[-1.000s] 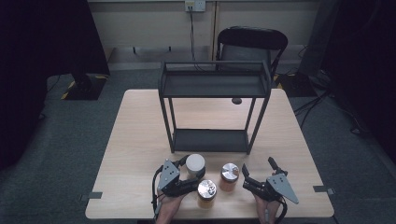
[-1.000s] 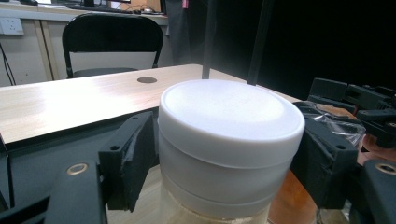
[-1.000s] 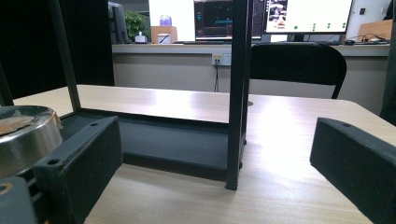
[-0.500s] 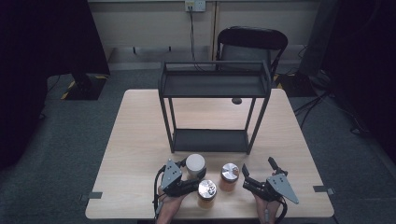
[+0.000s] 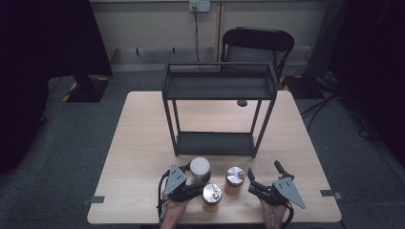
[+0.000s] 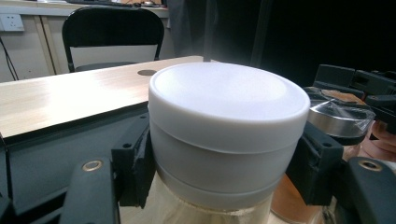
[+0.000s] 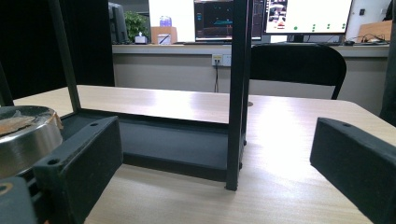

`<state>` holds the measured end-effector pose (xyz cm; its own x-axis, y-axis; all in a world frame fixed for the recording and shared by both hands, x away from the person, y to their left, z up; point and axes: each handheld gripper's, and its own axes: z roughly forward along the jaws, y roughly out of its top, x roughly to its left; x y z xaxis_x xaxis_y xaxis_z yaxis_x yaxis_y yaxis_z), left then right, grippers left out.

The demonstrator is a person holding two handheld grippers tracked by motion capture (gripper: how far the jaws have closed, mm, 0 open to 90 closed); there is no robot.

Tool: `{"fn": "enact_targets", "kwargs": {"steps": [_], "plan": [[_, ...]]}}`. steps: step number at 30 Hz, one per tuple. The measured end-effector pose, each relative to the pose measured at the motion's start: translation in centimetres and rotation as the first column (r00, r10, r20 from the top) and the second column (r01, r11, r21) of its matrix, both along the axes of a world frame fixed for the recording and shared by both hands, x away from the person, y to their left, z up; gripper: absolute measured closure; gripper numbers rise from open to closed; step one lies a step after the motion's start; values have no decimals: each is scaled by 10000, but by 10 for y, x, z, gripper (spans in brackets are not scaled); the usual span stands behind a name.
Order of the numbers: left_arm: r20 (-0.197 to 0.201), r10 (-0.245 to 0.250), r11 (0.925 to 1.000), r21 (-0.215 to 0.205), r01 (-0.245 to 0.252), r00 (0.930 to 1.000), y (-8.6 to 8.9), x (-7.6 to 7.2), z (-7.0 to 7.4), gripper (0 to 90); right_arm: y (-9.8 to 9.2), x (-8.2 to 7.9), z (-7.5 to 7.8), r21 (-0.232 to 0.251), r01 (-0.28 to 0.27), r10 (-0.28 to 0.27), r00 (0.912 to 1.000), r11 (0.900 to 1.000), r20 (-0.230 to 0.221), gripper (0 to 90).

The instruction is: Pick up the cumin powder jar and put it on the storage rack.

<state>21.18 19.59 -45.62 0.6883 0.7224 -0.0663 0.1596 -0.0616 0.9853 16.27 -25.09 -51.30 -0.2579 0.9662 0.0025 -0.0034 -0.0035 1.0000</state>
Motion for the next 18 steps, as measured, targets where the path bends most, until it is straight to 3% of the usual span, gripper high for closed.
{"fn": "enact_targets", "kwargs": {"steps": [18], "plan": [[-125, 158, 9998, -98, -159, 9998, -2, -1, 1, 337, 0, 0, 0, -1, 20, -20, 10000, 10000, 4, 15]]}}
